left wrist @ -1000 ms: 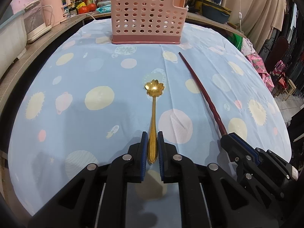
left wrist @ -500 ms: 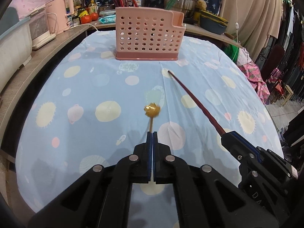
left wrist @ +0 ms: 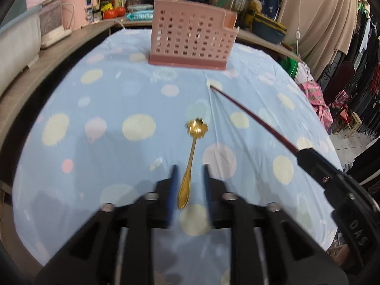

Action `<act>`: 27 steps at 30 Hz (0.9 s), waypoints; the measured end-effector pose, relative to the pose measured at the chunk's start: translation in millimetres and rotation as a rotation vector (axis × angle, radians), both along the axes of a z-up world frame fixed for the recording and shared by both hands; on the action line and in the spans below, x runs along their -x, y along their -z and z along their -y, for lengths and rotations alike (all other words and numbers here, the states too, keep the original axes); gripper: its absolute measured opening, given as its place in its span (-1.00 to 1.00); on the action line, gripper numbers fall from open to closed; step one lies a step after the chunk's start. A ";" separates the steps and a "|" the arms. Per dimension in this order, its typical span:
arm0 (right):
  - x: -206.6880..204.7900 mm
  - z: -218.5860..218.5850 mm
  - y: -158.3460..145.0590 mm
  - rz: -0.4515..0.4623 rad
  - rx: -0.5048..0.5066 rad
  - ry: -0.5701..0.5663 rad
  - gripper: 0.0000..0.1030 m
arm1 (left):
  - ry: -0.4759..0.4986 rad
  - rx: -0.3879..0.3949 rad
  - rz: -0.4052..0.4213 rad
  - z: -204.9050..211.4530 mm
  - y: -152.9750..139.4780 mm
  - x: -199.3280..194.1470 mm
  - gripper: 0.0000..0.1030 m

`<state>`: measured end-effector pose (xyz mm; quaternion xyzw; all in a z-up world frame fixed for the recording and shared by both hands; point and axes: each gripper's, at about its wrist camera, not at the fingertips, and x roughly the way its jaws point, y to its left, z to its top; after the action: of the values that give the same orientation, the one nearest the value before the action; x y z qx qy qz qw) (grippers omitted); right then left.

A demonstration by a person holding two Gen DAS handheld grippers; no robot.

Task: Organize utensils
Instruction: 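Grasp the gold spoon handle with the left tool while the right tool holds the chopstick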

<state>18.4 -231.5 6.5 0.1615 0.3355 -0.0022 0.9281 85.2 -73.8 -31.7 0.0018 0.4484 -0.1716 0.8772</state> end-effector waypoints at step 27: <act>0.5 -4.1 -1.8 0.012 -0.004 -0.016 -0.86 | 0.013 0.054 0.091 -14.5 -36.8 4.1 -0.99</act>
<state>17.8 -227.4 8.3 0.1606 0.3313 0.0069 0.9297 81.1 -59.3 5.1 -0.0111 0.4031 -0.1891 0.8953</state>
